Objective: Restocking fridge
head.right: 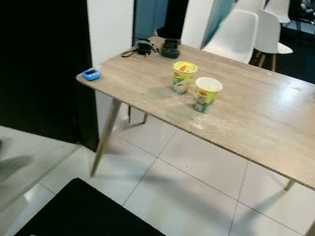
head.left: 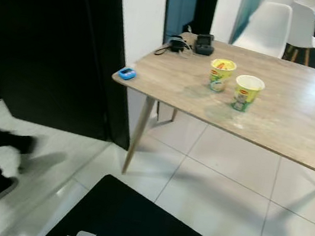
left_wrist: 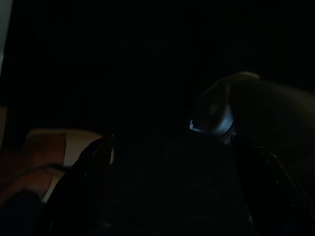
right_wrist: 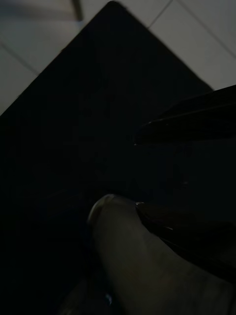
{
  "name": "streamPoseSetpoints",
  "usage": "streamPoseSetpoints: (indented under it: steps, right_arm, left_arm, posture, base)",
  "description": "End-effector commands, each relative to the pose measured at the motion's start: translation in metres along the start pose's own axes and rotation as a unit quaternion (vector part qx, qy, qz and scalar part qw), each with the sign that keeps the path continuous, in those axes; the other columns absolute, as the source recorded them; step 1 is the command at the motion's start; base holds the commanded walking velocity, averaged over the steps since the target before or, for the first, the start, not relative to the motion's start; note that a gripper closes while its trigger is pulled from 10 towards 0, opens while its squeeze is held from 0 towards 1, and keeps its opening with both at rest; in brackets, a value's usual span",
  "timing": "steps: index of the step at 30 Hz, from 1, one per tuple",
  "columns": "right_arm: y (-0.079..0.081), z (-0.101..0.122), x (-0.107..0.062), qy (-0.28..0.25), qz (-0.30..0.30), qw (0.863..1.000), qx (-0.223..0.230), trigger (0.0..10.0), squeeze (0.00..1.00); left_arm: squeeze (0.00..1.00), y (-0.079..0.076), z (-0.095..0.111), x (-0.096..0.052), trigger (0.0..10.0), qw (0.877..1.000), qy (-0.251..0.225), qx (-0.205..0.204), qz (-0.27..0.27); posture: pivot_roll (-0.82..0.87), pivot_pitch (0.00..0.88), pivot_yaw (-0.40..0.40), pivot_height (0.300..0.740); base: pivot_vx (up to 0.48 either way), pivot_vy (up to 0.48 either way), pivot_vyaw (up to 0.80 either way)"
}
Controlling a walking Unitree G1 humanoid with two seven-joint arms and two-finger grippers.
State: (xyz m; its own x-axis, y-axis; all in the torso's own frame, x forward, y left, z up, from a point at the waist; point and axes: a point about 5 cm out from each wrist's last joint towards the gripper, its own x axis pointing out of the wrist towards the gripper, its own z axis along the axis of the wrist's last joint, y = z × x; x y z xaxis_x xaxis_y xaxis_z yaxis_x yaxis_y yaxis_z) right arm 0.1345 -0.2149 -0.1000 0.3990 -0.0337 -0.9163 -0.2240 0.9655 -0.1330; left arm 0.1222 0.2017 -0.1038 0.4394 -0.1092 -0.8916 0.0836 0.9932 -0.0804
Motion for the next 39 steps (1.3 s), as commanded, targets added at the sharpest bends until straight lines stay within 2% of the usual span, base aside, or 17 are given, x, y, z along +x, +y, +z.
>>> streamPoseSetpoints:
  steps: [1, 5, 39]
  right_arm:
    - [-0.0001, -0.0021, -0.0002, 0.006, -0.001, 1.000, -0.003, 10.0, 0.00]
    - [-0.0003, -0.0027, -0.0003, 0.007, -0.002, 1.000, -0.003, 10.0, 0.00]
    - [0.0036, -0.0001, 0.0005, 0.005, 0.005, 1.000, -0.002, 10.0, 0.00]
  left_arm:
    - [0.00, 0.0013, -0.0004, -0.0004, 10.0, 1.000, 0.002, -0.003, -0.002]
    - [0.00, 0.0010, -0.0008, -0.0005, 10.0, 1.000, 0.004, 0.004, -0.007]
    - [0.00, -0.0004, -0.0009, -0.0003, 10.0, 1.000, 0.007, 0.009, -0.016]
  posture:
    - [0.07, 0.000, -0.005, 0.740]
    - [0.07, 0.000, -0.004, 0.740]
    - [0.07, 0.000, -0.004, 0.740]
  base:
    - [0.000, 0.000, 0.00]
    - [0.000, 0.000, 0.00]
    - [0.272, 0.000, 0.00]
